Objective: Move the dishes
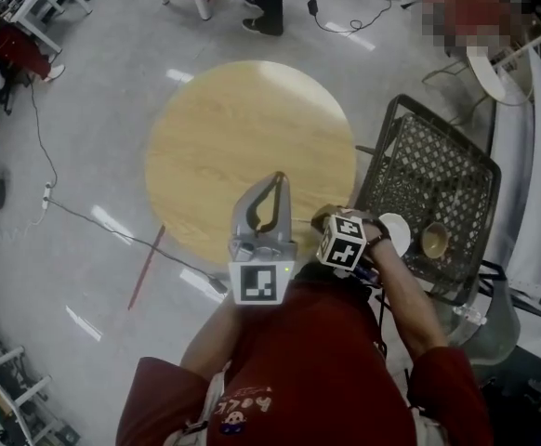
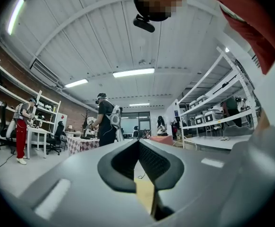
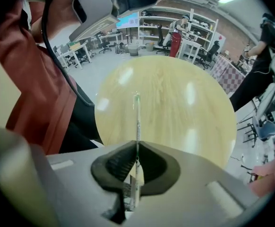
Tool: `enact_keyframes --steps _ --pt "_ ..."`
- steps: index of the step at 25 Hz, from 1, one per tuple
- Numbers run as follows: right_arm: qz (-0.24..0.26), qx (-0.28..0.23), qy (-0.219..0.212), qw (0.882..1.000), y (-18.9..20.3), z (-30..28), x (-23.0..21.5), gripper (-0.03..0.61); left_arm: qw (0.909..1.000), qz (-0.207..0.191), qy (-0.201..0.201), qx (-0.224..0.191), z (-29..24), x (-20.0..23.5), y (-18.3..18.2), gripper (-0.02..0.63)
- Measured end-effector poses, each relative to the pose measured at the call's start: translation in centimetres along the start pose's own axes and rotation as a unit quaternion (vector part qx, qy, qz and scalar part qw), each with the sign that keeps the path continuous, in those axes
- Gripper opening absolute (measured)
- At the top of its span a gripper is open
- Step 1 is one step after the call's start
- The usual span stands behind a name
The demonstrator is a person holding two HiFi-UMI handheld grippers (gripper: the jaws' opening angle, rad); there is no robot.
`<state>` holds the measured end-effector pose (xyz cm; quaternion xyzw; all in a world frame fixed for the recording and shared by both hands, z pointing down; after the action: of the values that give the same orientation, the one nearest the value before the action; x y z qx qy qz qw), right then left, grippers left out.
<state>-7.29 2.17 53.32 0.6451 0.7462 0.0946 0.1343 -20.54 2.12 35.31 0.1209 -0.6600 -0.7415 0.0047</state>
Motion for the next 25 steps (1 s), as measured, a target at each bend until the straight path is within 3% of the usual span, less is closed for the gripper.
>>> enact_keyframes --steps 7,14,20,25 --pt "-0.069 -0.064 0.048 0.994 1.0 3.3 -2.5 0.020 0.9996 0.001 0.026 -0.008 -1.6 -2.1 -0.6 0.006" --pt "-0.162 -0.141 0.106 0.971 2.8 7.1 -5.6 0.020 0.9984 -0.004 0.052 -0.020 -3.2 -4.1 -1.3 0.006" --pt "-0.221 -0.217 0.171 0.935 3.9 11.4 -6.9 0.020 0.9971 0.010 0.069 -0.028 -3.8 -5.4 -2.0 0.006" --pt "-0.250 -0.303 0.246 0.886 4.9 15.7 -7.6 0.020 0.9954 0.008 0.085 -0.043 -5.1 -7.3 -2.6 0.006"
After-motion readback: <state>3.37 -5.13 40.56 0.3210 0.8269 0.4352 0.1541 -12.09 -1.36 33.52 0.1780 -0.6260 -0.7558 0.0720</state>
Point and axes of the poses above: the fingertips, and each gripper's own axes: z backward along the fingers, x to its left, y out of its underside, the point moved 7 cm from there along z, backward along the fingers, and after that the axes turned 11 degrees about -z, right-handed, at the moved point
